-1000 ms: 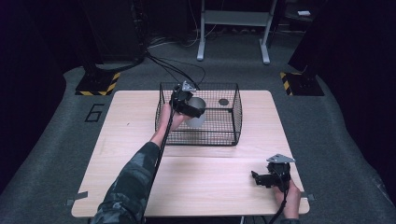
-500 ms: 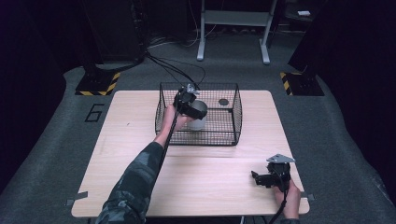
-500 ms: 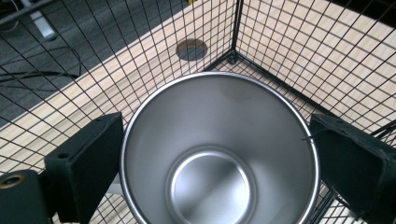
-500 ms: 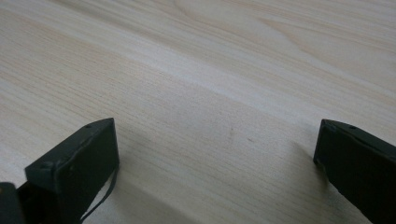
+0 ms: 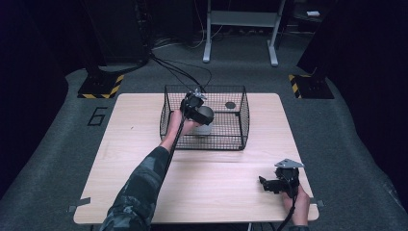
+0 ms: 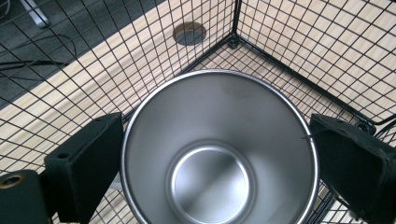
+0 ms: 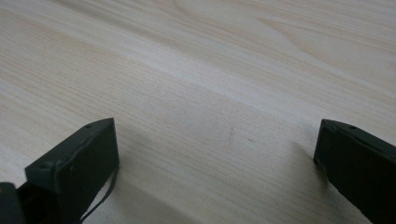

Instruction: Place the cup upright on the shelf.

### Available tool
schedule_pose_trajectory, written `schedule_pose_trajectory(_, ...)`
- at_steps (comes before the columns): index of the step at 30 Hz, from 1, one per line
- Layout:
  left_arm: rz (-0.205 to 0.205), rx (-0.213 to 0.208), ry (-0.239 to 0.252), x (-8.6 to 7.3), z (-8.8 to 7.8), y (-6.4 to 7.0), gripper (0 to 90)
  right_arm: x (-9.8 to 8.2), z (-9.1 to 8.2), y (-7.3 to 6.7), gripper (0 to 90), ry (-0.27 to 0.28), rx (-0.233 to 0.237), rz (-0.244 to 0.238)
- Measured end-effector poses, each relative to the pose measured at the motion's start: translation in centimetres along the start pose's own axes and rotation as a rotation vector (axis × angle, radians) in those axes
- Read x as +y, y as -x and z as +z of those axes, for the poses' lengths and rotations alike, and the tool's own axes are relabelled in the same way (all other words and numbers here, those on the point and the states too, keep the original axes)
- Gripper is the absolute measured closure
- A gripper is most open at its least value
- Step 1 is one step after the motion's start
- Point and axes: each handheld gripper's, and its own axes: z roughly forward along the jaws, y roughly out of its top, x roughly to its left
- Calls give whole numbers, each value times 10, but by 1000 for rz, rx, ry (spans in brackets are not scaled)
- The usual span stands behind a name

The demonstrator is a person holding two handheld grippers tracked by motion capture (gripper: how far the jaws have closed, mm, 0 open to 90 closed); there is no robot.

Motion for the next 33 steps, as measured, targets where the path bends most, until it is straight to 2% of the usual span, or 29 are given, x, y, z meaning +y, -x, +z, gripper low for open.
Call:
schedule_pose_trajectory(7,7,-5,-21,-1,4,2,62,0,0,-1,0,4,5,18)
schedule_pose_trajectory(10,25,-10,-41,-1,7,3,62,0,0,-1,0,5,5,17)
schedule_pose_trajectory(17,15,-16,-49,-2,6,2,61,0,0,-1,0,4,5,17)
schedule_pose_trajectory(21,2,-20,-42,-2,7,1,60,0,0,-1,0,4,5,18)
schedule_pose_trajectory(28,28,-18,-38,-4,4,2,57,0,0,-1,0,5,6,18)
schedule_pose_trajectory(33,14,-14,-8,-1,-4,0,10,0,0,0,0,0,0,-1)
